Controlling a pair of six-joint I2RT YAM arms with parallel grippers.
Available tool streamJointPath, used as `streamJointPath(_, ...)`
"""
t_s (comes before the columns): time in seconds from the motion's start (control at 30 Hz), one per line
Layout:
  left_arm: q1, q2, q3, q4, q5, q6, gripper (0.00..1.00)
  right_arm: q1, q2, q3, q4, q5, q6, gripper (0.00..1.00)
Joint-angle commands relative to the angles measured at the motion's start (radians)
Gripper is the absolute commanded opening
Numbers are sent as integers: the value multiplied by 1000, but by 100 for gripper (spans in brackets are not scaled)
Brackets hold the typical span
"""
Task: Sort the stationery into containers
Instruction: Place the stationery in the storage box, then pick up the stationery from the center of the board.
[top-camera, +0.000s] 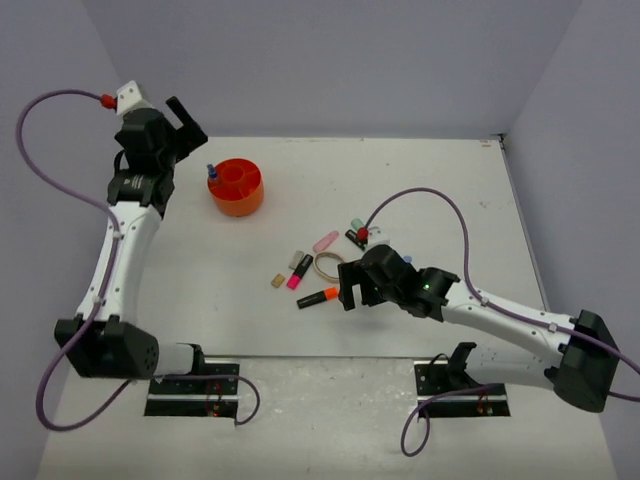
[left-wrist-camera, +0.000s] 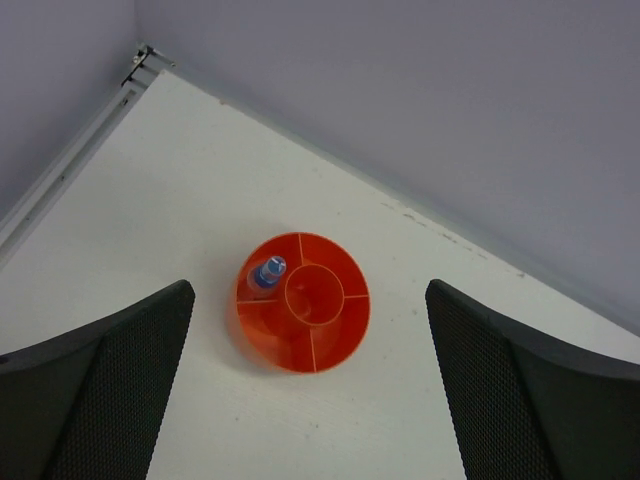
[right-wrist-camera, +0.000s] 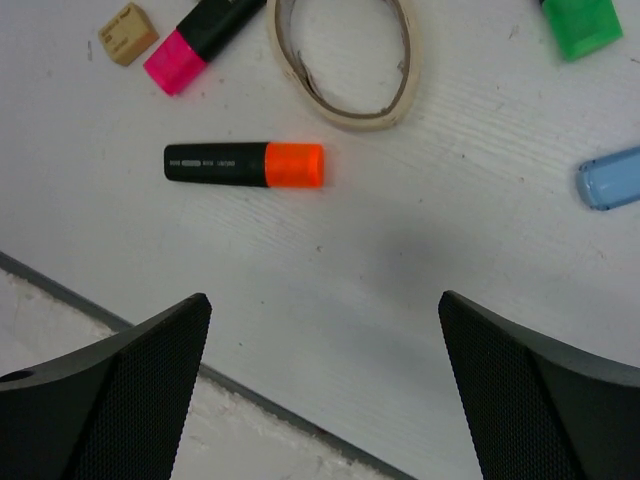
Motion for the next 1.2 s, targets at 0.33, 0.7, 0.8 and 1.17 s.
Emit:
streamJointPath(0.33, 5, -507, -439, -93, 295, 157, 100, -174, 274, 211, 0, -73, -20, 55)
streamJointPath(0.7, -1, -589, -681, -58, 314, 179, 100, -204, 496, 354, -68, -42, -92, 47)
streamJointPath(0.8, -5, -581, -691, -45, 336, 182, 100, -213, 542, 371, -68, -45, -99, 46)
streamJointPath(1.17, -22, -571, -699, -32, 371, 185, 100, -216, 671, 387, 7, -76, -107, 39)
